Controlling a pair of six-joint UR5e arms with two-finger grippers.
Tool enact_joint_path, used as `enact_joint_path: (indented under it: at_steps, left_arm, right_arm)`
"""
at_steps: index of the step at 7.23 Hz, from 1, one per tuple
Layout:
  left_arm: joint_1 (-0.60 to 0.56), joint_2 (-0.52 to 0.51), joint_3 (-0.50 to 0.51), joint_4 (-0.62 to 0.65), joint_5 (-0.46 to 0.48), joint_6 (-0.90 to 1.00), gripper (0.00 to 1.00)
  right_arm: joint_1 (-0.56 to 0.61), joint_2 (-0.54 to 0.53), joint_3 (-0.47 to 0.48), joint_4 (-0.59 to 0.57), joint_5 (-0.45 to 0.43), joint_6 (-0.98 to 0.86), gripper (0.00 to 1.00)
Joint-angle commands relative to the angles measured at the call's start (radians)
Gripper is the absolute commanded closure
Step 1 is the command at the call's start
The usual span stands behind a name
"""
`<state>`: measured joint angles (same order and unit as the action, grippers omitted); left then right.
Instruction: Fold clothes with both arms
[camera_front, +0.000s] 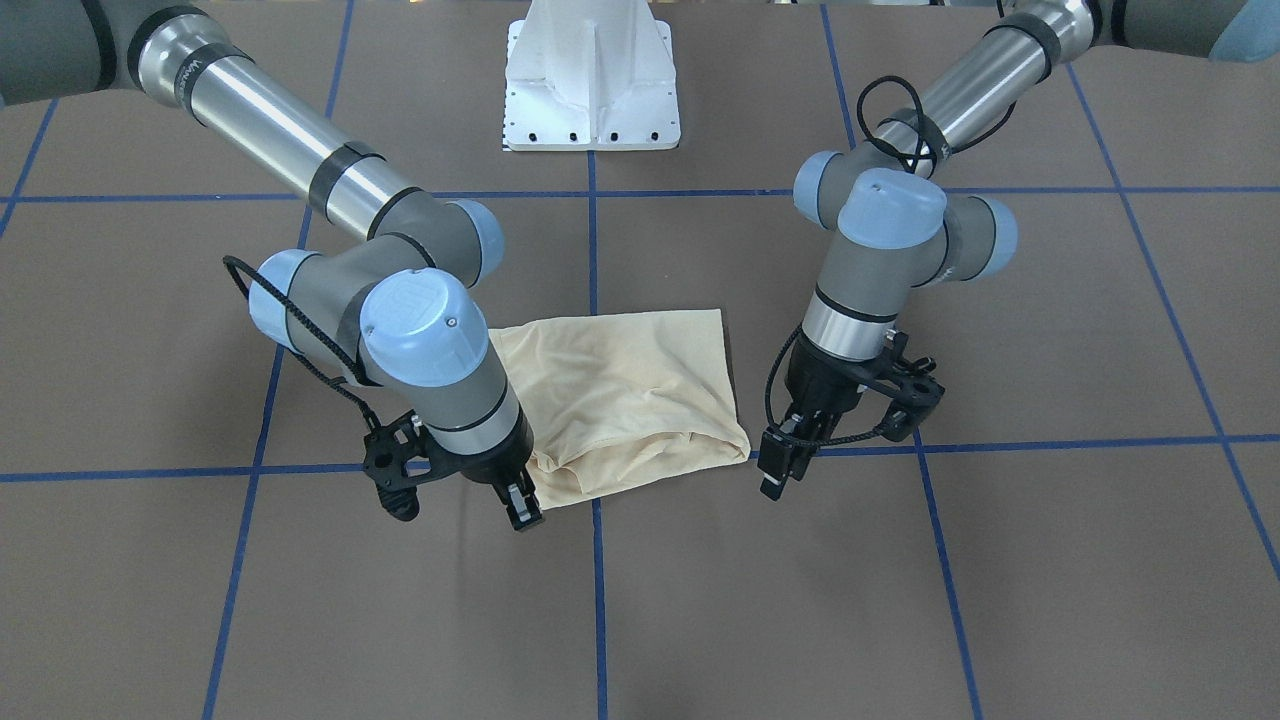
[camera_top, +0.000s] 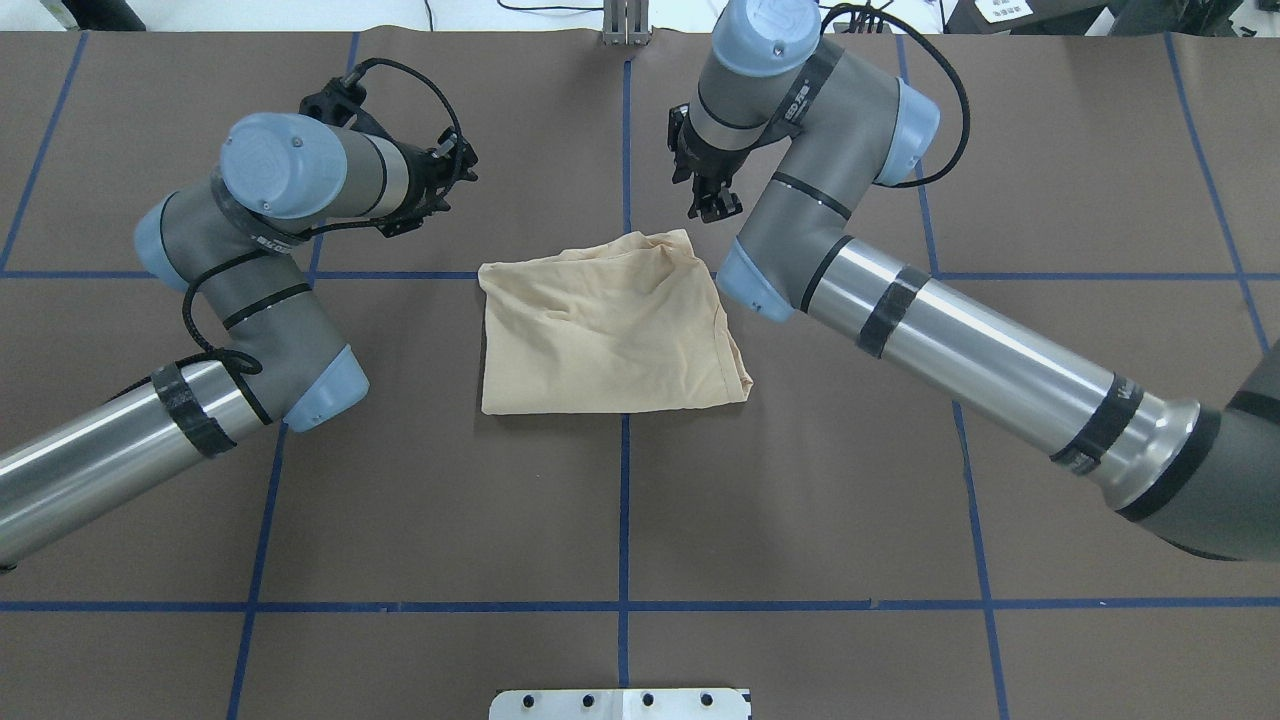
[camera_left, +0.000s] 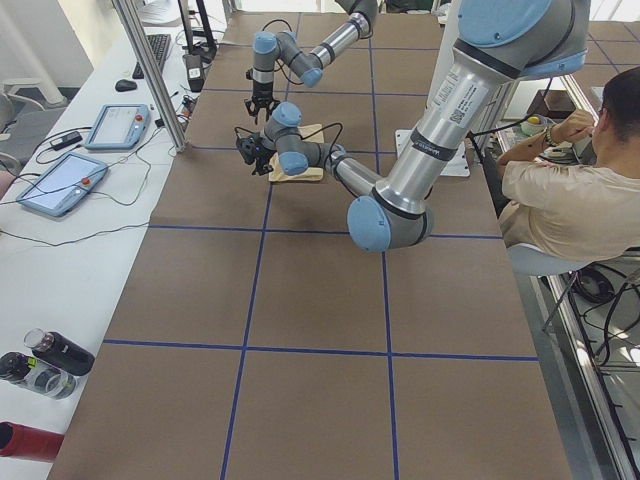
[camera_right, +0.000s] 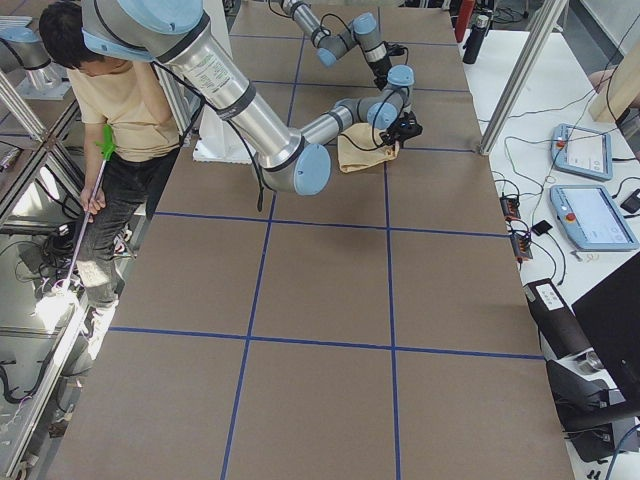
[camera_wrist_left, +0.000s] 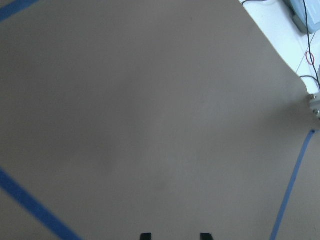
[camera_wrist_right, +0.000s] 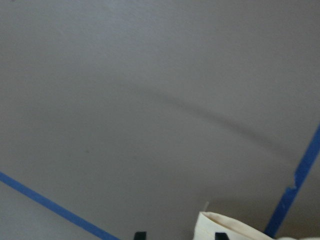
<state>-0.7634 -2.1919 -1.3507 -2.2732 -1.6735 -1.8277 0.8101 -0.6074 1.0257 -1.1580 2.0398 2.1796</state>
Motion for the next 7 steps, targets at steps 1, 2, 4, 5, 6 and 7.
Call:
enact_joint_path:
  at_steps: [1,2,4,5,6,7]
  left_arm:
    - [-0.025,-0.006,0.035,-0.035,-0.005,0.044,0.46]
    - [-0.045,0.001,0.031,-0.04,-0.049,0.091,0.46]
    - [-0.132,0.071,-0.035,-0.037,-0.234,0.357,0.46]
    - [-0.186,0.127,-0.092,-0.031,-0.318,0.522,0.46]
    - [-0.23,0.203,-0.135,-0.029,-0.366,0.688,0.46]
    - [-0.308,0.289,-0.175,-0.028,-0.423,0.902,0.46]
  right_arm:
    - [0.075,0.014,-0.044,0.015,0.089,-0.109,0.0]
    - [0.081,0.005,-0.036,0.011,0.089,-0.154,0.0]
    - [0.118,-0.133,0.1,-0.015,0.088,-0.342,0.0]
    - [0.156,-0.2,0.166,-0.067,0.089,-0.491,0.0]
    - [0.202,-0.254,0.218,-0.121,0.095,-0.685,0.0]
    - [0.271,-0.328,0.273,-0.17,0.114,-0.88,0.0]
